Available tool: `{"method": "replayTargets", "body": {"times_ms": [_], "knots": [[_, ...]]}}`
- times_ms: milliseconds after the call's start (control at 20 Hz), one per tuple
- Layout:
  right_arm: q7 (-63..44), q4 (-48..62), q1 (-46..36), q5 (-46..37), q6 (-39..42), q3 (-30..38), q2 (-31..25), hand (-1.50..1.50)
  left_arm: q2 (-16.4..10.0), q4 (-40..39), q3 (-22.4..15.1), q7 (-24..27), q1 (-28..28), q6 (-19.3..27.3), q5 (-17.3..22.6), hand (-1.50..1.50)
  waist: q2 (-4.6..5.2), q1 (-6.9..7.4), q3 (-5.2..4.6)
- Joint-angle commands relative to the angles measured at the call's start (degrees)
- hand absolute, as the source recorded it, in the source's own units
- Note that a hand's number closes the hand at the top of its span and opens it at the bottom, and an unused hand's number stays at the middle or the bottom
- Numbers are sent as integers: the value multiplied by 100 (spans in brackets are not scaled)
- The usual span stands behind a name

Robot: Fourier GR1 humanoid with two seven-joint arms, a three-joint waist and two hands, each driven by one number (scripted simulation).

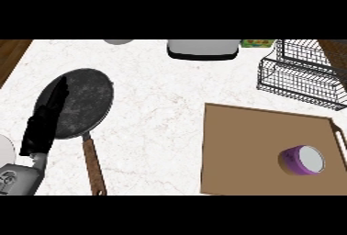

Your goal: Pick the can from the tray and place it in the tiered basket

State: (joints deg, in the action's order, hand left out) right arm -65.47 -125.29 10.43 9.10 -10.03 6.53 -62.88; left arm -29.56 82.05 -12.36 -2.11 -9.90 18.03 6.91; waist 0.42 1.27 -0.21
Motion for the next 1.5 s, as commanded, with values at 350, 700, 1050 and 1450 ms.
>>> {"method": "replayTargets", "body": {"times_ms": [350, 700, 1050, 1450], "knots": [[-1449, 662, -851, 174, 163, -1111, -127, -150, -4, -283, 208, 33, -232, -272, -37, 0, -3, 6, 8], [-1446, 873, -1108, -239, 52, -1805, 192, -150, 162, 105, 83, -7, 184, -98, -294, 0, -30, -9, 14], [-1930, 402, -1183, -682, 41, -2235, 2, -150, 365, -7, 138, -119, -1, -34, -378, 0, -47, -94, 9], [-1861, 895, -1598, -1240, 29, -2787, 364, -150, 324, -139, 284, -65, -107, -234, -401, 0, -27, -41, 11]]}}
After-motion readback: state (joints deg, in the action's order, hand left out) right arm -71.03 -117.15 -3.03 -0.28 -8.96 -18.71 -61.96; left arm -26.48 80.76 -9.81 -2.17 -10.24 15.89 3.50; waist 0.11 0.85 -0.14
